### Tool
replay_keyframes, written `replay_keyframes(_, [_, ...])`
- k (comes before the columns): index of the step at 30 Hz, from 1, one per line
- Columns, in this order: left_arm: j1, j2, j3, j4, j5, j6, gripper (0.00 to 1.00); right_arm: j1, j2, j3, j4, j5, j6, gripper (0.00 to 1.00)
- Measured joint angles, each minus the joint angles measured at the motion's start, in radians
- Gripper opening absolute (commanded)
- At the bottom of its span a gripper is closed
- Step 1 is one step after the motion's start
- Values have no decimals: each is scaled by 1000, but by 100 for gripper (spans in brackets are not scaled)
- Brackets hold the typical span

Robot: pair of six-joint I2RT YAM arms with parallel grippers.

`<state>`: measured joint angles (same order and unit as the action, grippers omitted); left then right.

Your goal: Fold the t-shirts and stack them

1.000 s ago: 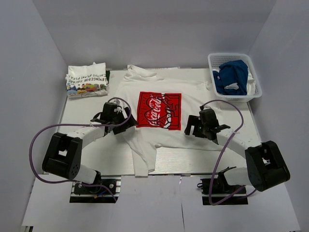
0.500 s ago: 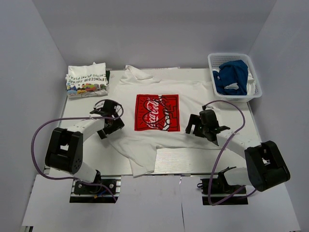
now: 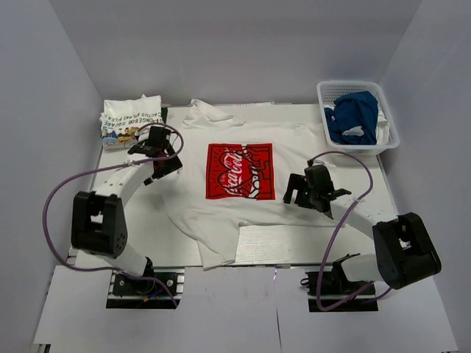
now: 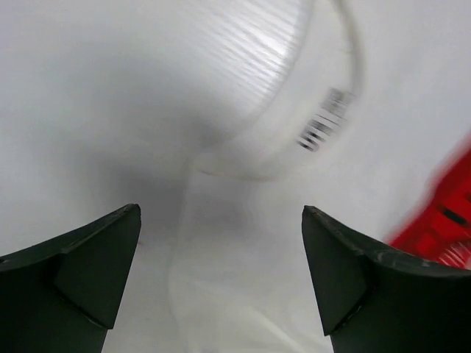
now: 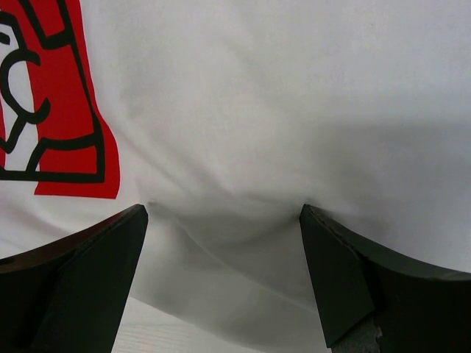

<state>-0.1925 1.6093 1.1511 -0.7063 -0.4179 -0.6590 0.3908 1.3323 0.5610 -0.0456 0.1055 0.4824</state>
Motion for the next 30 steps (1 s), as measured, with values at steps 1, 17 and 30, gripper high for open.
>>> replay_keyframes(1, [-5, -38, -23, 27, 57, 14, 100, 0, -4, 0, -6, -4, -3, 90])
replay_keyframes(17, [-343, -300, -323, 327, 839, -94, 100, 80, -94, 0, -21, -152, 57, 90])
replay_keyframes(30, [-578, -142, -392, 167, 690, -142, 100, 128, 10, -9, 48, -174, 138, 90])
